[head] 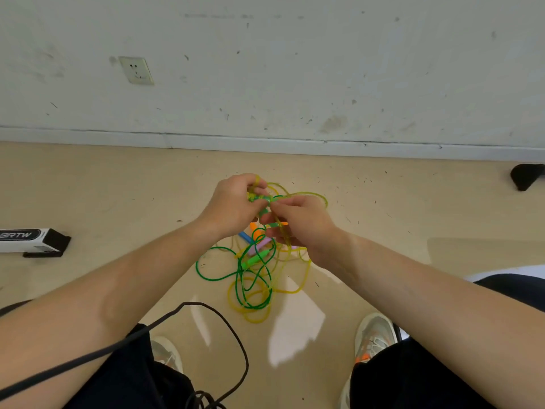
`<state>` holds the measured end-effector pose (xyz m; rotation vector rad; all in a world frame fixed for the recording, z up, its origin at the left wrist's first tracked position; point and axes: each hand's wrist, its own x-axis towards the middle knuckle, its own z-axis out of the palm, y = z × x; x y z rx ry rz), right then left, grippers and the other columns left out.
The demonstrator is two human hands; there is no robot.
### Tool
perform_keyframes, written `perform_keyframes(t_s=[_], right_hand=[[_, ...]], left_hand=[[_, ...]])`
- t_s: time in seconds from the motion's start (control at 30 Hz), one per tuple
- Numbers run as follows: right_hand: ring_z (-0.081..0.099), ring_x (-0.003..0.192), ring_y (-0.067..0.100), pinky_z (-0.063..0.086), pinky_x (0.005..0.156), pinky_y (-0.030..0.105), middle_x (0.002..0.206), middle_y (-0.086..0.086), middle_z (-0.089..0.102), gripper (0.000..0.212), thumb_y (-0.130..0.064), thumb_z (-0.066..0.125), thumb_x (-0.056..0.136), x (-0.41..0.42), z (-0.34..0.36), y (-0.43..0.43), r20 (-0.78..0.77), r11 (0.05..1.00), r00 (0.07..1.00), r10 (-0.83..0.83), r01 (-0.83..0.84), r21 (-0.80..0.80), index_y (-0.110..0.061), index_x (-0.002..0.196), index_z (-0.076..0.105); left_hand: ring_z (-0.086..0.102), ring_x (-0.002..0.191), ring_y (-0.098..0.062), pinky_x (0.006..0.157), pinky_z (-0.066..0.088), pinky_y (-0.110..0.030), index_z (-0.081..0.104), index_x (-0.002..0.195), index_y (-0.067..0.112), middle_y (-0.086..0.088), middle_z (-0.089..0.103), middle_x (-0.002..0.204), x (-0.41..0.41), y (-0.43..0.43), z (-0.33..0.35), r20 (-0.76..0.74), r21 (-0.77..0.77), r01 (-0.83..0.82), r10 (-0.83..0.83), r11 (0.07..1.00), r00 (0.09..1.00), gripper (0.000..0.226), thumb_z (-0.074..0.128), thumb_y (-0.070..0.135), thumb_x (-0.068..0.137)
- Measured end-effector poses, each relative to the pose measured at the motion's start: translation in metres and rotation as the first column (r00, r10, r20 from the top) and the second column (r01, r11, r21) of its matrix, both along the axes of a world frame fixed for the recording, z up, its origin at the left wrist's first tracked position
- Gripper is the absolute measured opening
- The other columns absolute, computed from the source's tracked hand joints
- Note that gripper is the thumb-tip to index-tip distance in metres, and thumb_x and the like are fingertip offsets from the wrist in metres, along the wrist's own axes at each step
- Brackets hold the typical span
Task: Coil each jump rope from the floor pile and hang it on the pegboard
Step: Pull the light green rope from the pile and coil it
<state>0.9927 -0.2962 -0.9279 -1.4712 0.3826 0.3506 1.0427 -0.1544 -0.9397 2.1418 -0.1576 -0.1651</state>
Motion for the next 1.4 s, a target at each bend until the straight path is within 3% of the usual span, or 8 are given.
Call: perform_keyframes(t_s=[0.13, 0.27, 0.57, 0.73, 0.83, 0.97, 1.13, 1.4], right_hand=[[0.062, 0.047, 0.014, 0.047, 0.044, 0.025, 0.073, 0.006, 0.073, 0.011, -0.016, 0.056, 0.099, -0.004, -0.01, 0.004, 0.238, 0.957, 0.963, 0.124, -0.052, -0.286, -0.015, 0.109, 0.061], [0.065, 0.06, 0.016, 0.051, 0.06, 0.033, 0.071, 0.003, 0.071, 0.019, -0.018, 0.052, 0.1, -0.001, -0.021, 0.001, 0.471, 0.666, 0.762, 0.444, 0.072, -0.743, -0.019, 0.111, 0.068], [0.059, 0.082, 0.032, 0.035, 0.056, 0.034, 0.101, 0.012, 0.056, 0.062, 0.0, 0.059, 0.084, -0.007, -0.033, 0.008, 0.348, 0.273, 0.577, 0.739, 0.217, -0.937, -0.003, 0.144, 0.044], [0.064, 0.085, 0.028, 0.052, 0.069, 0.039, 0.105, 0.009, 0.062, 0.038, -0.01, 0.055, 0.096, -0.009, -0.034, 0.009, 0.558, 0.577, 0.575, 0.598, 0.174, -0.798, -0.008, 0.134, 0.056], [0.06, 0.06, 0.001, 0.044, 0.06, 0.02, 0.079, -0.01, 0.063, 0.016, -0.022, 0.054, 0.101, -0.013, -0.031, 0.005, 0.541, 0.737, 0.734, 0.411, 0.082, -0.671, -0.013, 0.111, 0.063], [0.054, 0.046, -0.002, 0.035, 0.051, 0.016, 0.049, -0.018, 0.054, 0.037, -0.031, 0.047, 0.105, -0.008, -0.027, -0.009, 0.333, 0.767, 0.85, 0.409, -0.122, -0.63, -0.008, 0.083, 0.066], [0.044, 0.051, 0.0, 0.042, 0.056, 0.027, 0.053, -0.014, 0.047, 0.029, -0.022, 0.059, 0.098, 0.02, -0.027, -0.04, 0.208, 0.783, 0.846, 0.492, -0.325, -0.531, -0.021, 0.071, 0.067], [0.046, 0.054, 0.011, 0.038, 0.049, 0.02, 0.063, 0.0, 0.055, 0.016, -0.013, 0.072, 0.088, 0.03, -0.01, -0.043, 0.163, 0.872, 0.903, 0.397, -0.316, -0.374, -0.017, 0.073, 0.072]], left_hand=[[0.069, 0.08, -0.023, 0.063, 0.063, -0.033, 0.063, 0.112, 0.006, -0.006, 0.066, 0.105, -0.002, -0.001, 0.005, -0.238, -0.291, -0.198, 0.129, 0.936, 0.963, 0.024, 0.069, 0.001, 0.09], [0.07, 0.078, -0.023, 0.065, 0.063, -0.035, 0.061, 0.117, 0.0, -0.01, 0.066, 0.104, -0.001, 0.003, 0.012, -0.449, -0.436, -0.345, 0.131, 0.831, 0.884, 0.026, 0.062, -0.007, 0.092], [0.073, 0.071, -0.021, 0.061, 0.061, -0.032, 0.058, 0.124, -0.007, -0.015, 0.066, 0.098, 0.001, 0.01, 0.017, -0.557, -0.494, -0.435, 0.11, 0.753, 0.823, 0.045, 0.076, 0.0, 0.082], [0.072, 0.069, -0.021, 0.062, 0.062, -0.031, 0.06, 0.122, -0.003, -0.012, 0.067, 0.096, 0.005, 0.009, 0.019, -0.559, -0.51, -0.471, 0.139, 0.72, 0.818, 0.037, 0.071, -0.003, 0.087], [0.073, 0.07, -0.022, 0.062, 0.062, -0.029, 0.06, 0.12, -0.001, -0.014, 0.069, 0.104, 0.007, 0.012, 0.024, -0.554, -0.517, -0.467, 0.136, 0.717, 0.821, 0.033, 0.069, -0.001, 0.089], [0.075, 0.074, -0.025, 0.062, 0.061, -0.026, 0.061, 0.117, 0.006, -0.013, 0.071, 0.108, 0.015, 0.023, 0.033, -0.549, -0.538, -0.451, 0.11, 0.712, 0.829, 0.028, 0.068, 0.003, 0.09], [0.075, 0.083, -0.018, 0.071, 0.062, -0.029, 0.065, 0.118, 0.006, -0.003, 0.076, 0.1, 0.012, 0.036, 0.043, -0.432, -0.459, -0.093, -0.131, 0.884, 0.892, 0.031, 0.067, -0.001, 0.088], [0.072, 0.093, -0.013, 0.07, 0.062, -0.031, 0.069, 0.106, 0.016, 0.004, 0.073, 0.1, 0.003, 0.017, 0.031, -0.169, 0.097, 0.302, -0.283, 0.948, 0.944, 0.031, 0.079, 0.001, 0.08]])
